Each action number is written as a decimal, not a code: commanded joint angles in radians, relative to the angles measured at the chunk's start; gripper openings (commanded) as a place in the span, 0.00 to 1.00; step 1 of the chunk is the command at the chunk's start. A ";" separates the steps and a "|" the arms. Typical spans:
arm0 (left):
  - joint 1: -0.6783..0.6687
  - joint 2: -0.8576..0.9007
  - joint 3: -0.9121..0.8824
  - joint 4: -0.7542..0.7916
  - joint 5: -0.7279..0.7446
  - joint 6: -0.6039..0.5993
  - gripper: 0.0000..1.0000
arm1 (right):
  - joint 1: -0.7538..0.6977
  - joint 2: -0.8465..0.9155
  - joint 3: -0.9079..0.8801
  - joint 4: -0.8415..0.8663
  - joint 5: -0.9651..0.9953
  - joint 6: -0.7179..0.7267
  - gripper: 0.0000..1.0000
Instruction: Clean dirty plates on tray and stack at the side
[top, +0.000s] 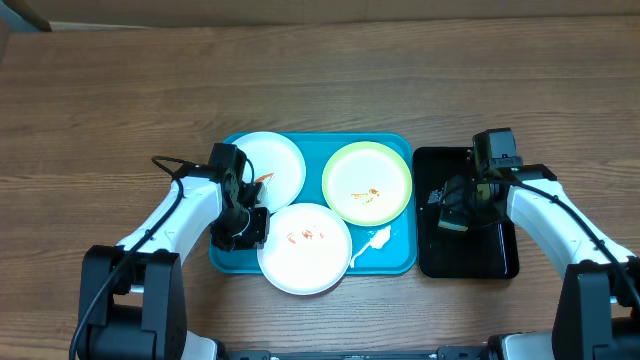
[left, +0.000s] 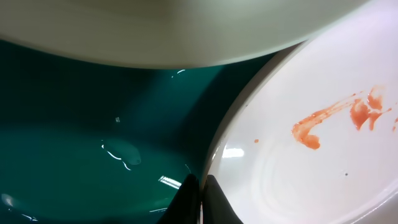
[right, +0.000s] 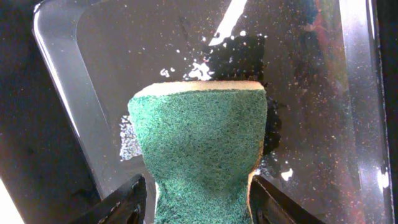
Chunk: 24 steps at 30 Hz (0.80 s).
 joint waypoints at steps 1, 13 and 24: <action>-0.005 0.008 -0.010 0.007 -0.014 -0.018 0.04 | -0.001 0.001 -0.005 0.012 0.013 0.008 0.54; -0.005 0.008 -0.010 0.007 -0.014 -0.018 0.04 | -0.001 0.001 -0.029 0.027 0.014 0.008 0.45; -0.005 0.008 -0.010 0.007 -0.014 -0.018 0.04 | -0.001 0.001 -0.056 0.034 0.013 0.009 0.32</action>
